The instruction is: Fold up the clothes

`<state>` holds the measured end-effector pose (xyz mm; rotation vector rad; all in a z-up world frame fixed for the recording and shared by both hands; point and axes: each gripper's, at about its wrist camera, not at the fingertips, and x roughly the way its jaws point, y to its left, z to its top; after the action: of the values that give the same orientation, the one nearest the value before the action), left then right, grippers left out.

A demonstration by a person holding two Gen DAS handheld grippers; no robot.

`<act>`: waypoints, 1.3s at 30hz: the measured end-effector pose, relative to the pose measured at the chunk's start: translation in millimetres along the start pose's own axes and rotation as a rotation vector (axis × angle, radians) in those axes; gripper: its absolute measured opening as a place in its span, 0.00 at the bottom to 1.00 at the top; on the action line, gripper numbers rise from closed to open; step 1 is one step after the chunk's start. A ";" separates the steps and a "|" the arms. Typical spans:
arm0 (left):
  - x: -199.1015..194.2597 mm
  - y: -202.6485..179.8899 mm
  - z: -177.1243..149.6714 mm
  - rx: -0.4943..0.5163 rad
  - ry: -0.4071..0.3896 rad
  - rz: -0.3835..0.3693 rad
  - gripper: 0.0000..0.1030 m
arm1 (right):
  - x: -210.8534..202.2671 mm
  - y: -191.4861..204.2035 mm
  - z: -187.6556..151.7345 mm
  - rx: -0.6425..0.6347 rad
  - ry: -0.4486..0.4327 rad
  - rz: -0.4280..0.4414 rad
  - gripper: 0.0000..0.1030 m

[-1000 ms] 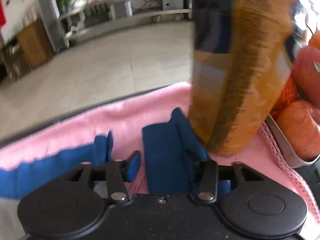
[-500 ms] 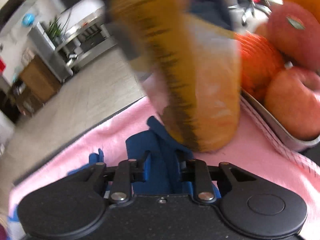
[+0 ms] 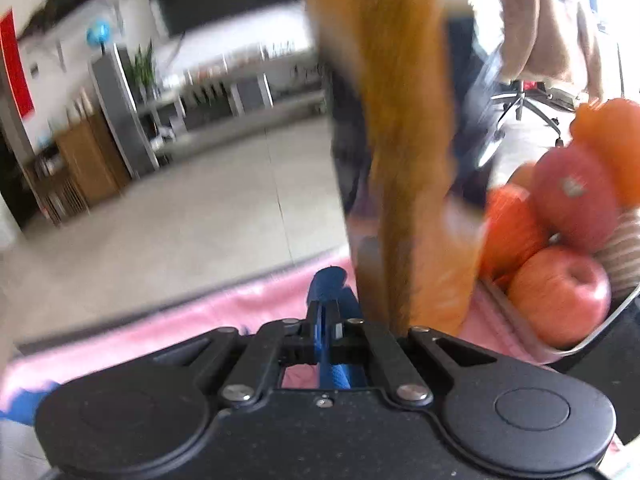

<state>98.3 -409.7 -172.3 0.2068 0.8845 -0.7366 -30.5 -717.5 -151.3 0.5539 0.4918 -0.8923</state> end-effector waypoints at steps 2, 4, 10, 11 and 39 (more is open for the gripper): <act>-26.6 -4.7 -1.7 0.020 -0.034 -0.010 0.32 | -41.5 -6.2 15.0 0.063 -0.022 0.049 0.02; -56.6 -10.3 -5.8 0.051 -0.072 -0.012 0.32 | -86.2 -14.8 29.8 0.120 -0.049 0.093 0.02; -138.3 -31.1 -21.4 0.097 -0.156 -0.053 0.32 | -220.8 -56.5 78.3 0.202 -0.203 0.165 0.02; -150.5 -35.6 -24.5 0.101 -0.168 -0.064 0.32 | -238.9 -66.9 84.9 0.208 -0.225 0.161 0.02; -180.7 -65.8 -98.1 0.186 0.049 0.002 0.33 | -293.8 -250.9 -8.4 0.473 0.026 0.182 0.30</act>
<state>-80.9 -323.9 -87.9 0.3922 0.8619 -0.8149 -397.1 -668.1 -39.3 1.0263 0.2447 -0.8282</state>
